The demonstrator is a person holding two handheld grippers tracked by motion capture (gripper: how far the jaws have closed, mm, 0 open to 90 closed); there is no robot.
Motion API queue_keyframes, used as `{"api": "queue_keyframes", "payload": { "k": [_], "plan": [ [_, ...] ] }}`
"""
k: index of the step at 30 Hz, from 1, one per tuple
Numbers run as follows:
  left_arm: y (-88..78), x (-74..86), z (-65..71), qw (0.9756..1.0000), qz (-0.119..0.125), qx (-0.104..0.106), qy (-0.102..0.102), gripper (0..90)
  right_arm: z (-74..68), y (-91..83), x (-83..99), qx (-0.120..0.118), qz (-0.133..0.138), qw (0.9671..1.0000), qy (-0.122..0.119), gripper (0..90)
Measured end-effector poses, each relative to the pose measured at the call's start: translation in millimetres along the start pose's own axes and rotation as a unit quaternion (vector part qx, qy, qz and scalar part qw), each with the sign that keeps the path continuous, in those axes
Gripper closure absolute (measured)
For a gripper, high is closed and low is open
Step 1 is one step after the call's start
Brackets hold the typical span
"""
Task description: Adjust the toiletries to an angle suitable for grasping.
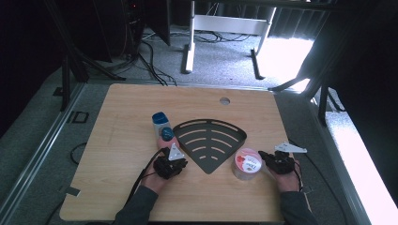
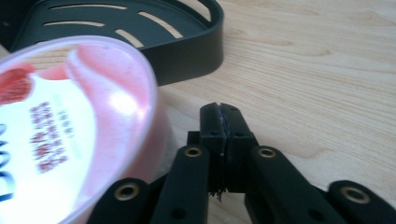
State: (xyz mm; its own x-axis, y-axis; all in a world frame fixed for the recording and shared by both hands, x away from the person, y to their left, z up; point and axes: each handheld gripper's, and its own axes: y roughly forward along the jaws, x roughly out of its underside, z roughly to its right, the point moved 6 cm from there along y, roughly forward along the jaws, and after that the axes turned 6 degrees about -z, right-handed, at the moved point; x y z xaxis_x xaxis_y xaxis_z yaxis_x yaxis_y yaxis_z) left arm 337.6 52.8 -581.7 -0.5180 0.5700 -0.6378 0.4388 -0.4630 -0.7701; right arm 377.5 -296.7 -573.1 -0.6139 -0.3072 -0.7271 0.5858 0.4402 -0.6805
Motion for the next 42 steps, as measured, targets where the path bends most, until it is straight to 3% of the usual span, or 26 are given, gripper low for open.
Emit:
{"api": "queue_keyframes", "payload": {
  "k": [10, 16, 26, 32, 42],
  "plan": [
    [0.2, -0.7, 1.8, 0.9999, 0.005, 0.008, 0.001, 82.8, -6.0, 1.8, 1.0, -0.023, -0.007, 0.9996, -0.017, 89.8],
    [2.1, -1.5, 7.7, 0.9998, 0.006, 0.017, 0.012, 80.8, -13.5, 2.8, 0.9, -0.039, -0.011, 0.9987, -0.030, 89.6],
    [-8.5, -10.4, 15.2, 0.9987, 0.028, 0.040, 0.016, 78.2, -26.4, 2.0, 3.1, -0.053, -0.015, 0.9975, -0.044, 88.3],
    [-11.0, -16.6, 24.6, 0.9978, 0.036, 0.047, 0.030, 70.5, -36.4, 1.3, 4.3, -0.064, -0.020, 0.9960, -0.059, 89.1],
    [-4.1, -20.0, 42.0, 0.9950, 0.024, 0.085, 0.045, 57.4, -51.6, 1.4, 5.8, -0.083, -0.027, 0.9931, -0.078, 89.2]
  ]
}}
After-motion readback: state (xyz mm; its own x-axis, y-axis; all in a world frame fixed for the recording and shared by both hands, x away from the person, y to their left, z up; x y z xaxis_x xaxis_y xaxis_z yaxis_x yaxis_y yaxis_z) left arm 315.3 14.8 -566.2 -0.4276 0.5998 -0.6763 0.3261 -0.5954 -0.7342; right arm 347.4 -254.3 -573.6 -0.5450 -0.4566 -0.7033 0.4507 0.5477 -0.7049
